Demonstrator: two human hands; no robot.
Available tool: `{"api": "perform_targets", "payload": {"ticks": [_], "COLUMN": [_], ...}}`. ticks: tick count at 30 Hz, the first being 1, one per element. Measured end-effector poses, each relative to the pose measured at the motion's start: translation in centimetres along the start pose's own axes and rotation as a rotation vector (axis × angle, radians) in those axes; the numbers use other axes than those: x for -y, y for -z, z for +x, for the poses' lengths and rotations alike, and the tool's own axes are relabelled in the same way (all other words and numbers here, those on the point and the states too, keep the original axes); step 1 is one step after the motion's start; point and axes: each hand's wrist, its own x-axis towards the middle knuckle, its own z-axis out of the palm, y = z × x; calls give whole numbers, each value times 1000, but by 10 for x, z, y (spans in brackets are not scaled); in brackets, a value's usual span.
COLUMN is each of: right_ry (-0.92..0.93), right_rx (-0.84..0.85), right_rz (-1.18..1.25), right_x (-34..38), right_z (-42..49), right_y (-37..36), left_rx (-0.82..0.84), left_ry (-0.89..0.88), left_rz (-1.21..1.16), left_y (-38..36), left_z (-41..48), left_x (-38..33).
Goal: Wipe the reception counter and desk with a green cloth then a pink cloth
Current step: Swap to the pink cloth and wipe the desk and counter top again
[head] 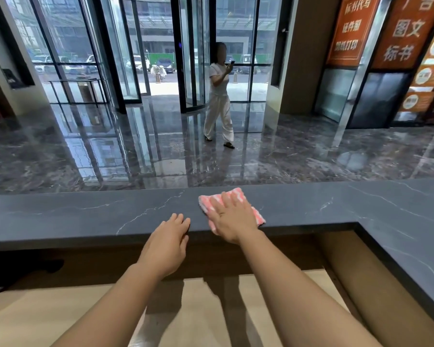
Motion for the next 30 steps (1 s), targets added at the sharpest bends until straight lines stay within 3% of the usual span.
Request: {"api": "perform_targets", "payload": {"ticks": [5, 10, 14, 20, 24, 30], "right_ry": [-240, -388, -256, 47, 96, 41], "right_rx": [-37, 25, 10, 14, -35, -36], "right_rz": [119, 271, 234, 230, 167, -49], "right_x": [-46, -15, 38, 115, 97, 14], "right_z": [-25, -18, -11, 3, 4, 0], "right_y": [9, 16, 21, 20, 20, -7], "left_rx": [-61, -161, -276, -308, -275, -192], "left_ry": [-20, 85, 196, 361, 395, 379], "left_rz": [-115, -326, -420, -498, -471, -435], "left_y": [0, 0, 8, 14, 16, 12], "left_z": [-26, -34, -35, -35, -34, -42], "left_x": [6, 11, 10, 26, 30, 6]}}
